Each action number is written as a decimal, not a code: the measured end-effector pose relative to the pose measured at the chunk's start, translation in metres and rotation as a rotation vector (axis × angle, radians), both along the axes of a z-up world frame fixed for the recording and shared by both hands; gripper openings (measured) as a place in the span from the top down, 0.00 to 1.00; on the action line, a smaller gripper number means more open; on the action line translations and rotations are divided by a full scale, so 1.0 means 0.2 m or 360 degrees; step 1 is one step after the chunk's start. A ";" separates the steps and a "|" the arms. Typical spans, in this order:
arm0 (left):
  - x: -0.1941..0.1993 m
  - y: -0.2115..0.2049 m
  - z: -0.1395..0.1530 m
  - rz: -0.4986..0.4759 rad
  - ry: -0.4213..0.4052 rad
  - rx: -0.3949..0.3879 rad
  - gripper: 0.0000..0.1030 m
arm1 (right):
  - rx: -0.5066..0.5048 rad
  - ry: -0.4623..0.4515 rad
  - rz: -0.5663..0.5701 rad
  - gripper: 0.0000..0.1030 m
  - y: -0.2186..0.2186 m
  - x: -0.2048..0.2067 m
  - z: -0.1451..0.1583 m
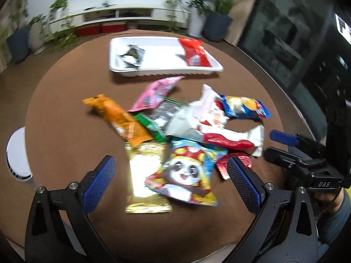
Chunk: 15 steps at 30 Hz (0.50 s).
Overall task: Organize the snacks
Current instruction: 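Move both tools back over the remaining snack pile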
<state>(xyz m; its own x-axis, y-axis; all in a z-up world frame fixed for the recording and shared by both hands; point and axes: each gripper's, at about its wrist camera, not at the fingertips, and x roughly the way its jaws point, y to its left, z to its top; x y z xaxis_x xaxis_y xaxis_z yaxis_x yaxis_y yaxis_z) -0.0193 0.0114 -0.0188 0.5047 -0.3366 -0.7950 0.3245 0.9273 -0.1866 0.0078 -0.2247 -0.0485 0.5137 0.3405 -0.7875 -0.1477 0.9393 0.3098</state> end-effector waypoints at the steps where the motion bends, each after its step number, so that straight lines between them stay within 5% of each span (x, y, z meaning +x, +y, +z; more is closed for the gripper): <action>1: 0.01 -0.03 -0.01 -0.0029 0.0019 0.0019 0.01 | -0.0008 -0.0002 0.0008 0.19 0.00 -0.01 0.00; 4: 0.06 -0.12 -0.05 -0.0118 0.0064 0.0115 0.03 | -0.0020 0.0001 0.0025 0.19 0.01 -0.01 0.00; 11: 0.15 -0.19 -0.10 -0.0245 0.0133 0.0235 0.27 | -0.0033 0.0007 0.0069 0.19 0.01 -0.01 0.01; 15: 0.16 -0.23 -0.14 -0.0333 0.0170 0.0309 0.28 | -0.0057 0.0010 0.0120 0.20 0.02 -0.01 0.01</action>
